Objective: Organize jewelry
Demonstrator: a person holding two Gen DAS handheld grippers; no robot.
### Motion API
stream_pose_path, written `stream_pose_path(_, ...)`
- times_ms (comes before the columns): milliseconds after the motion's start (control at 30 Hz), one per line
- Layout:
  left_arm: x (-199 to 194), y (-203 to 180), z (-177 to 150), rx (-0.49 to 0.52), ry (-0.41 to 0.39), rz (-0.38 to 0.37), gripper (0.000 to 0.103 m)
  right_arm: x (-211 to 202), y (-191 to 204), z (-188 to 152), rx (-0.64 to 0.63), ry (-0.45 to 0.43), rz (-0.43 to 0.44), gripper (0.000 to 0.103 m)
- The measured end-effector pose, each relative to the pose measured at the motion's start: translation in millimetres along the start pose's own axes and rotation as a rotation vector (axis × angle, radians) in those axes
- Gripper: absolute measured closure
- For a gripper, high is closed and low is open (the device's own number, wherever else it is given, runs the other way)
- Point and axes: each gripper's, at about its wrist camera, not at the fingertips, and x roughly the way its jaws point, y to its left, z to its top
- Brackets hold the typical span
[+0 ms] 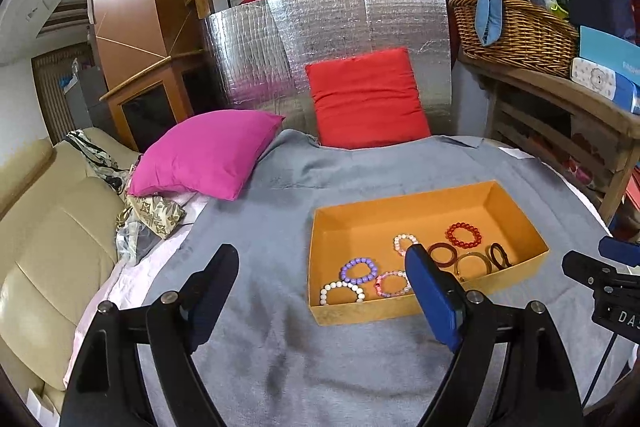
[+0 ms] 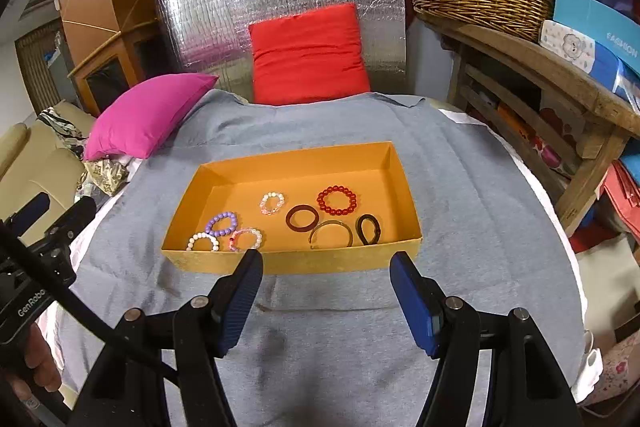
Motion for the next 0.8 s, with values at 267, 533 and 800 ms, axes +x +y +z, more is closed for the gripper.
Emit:
stream_pose_path(267, -2, 8, -2, -0.024, 0.0, 0.014, 0.017, 2, 8, -1, -0.013, -0.001, 0.008, 0.033)
stream_pose_path(533, -4, 11, -2, -0.031, -0.003, 0.013, 0.017, 0, 14, -2, -0.02, -0.01, 0.007, 0.033)
stream_pose_path(800, -3, 14, -1, -0.042, 0.004, 0.009, 0.017, 1, 13, -1, -0.018, -0.01, 0.008, 0.033)
